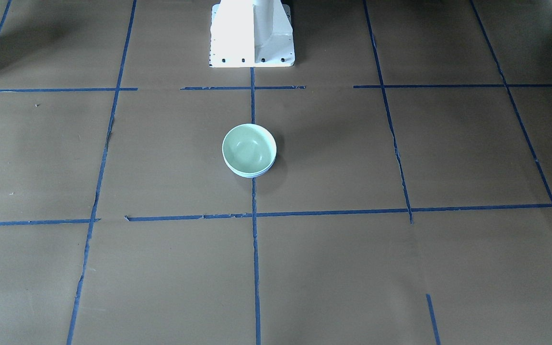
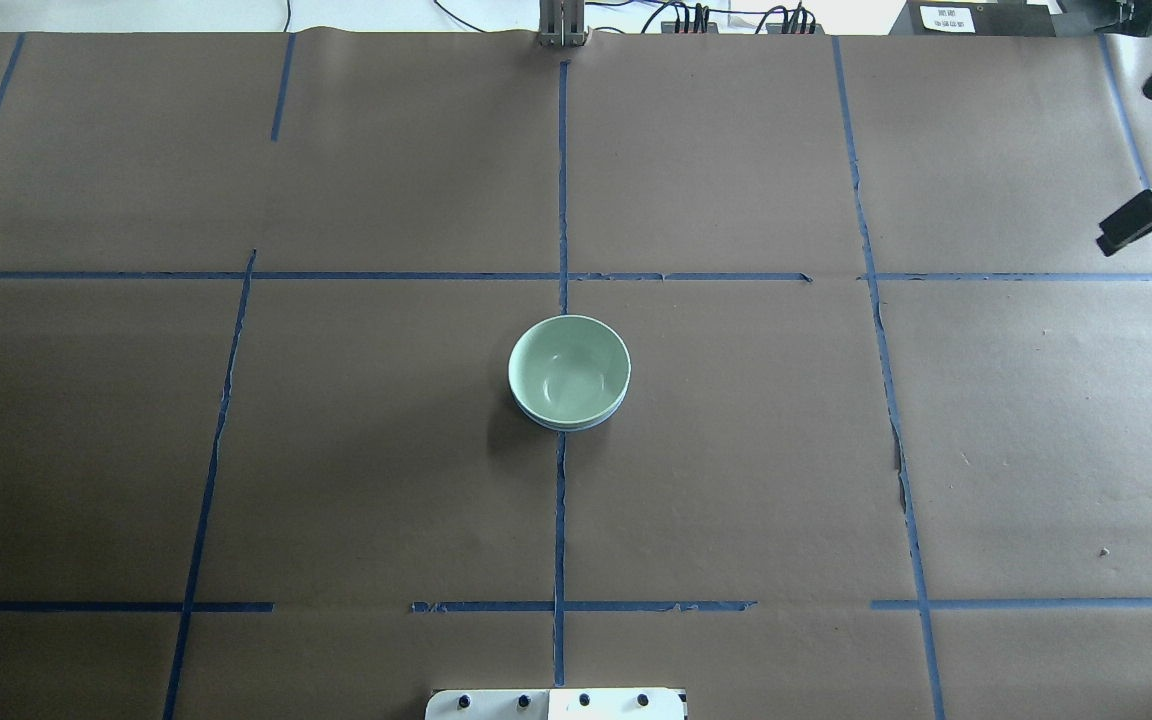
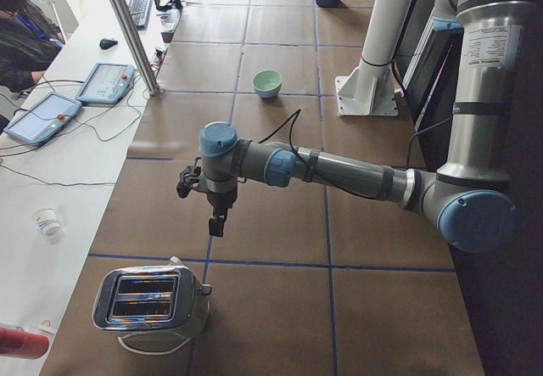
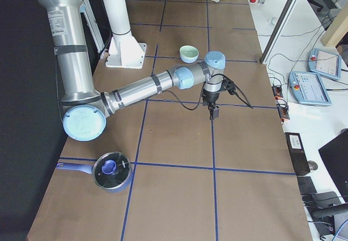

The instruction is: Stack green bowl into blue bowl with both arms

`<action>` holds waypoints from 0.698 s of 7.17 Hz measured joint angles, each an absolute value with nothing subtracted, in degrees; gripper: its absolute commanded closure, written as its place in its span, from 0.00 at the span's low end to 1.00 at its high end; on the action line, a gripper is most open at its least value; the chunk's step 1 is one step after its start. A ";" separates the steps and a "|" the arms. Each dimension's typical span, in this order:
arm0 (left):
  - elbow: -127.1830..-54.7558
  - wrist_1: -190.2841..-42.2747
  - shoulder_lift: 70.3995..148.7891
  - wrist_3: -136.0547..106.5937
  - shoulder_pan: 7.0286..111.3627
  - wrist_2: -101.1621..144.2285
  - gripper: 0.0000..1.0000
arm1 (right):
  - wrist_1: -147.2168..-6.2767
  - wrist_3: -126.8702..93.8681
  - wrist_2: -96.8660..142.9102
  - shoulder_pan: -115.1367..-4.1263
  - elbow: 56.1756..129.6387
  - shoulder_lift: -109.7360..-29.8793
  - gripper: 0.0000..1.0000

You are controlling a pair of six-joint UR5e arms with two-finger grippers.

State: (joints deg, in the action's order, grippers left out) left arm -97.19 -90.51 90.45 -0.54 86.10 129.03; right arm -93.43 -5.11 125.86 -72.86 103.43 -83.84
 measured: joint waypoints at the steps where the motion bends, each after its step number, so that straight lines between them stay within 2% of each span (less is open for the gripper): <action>1: -95.41 -90.22 88.82 2.34 87.82 130.98 0.00 | -93.25 -3.05 128.00 -76.03 102.71 -85.94 0.00; 5: -93.16 -89.75 84.91 4.95 89.63 133.45 0.00 | -92.28 -3.22 130.32 -80.25 96.12 -88.37 0.00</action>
State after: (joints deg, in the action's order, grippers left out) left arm -93.16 -89.75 84.91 4.95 89.63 133.45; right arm -92.28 -3.22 130.32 -80.25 96.12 -88.37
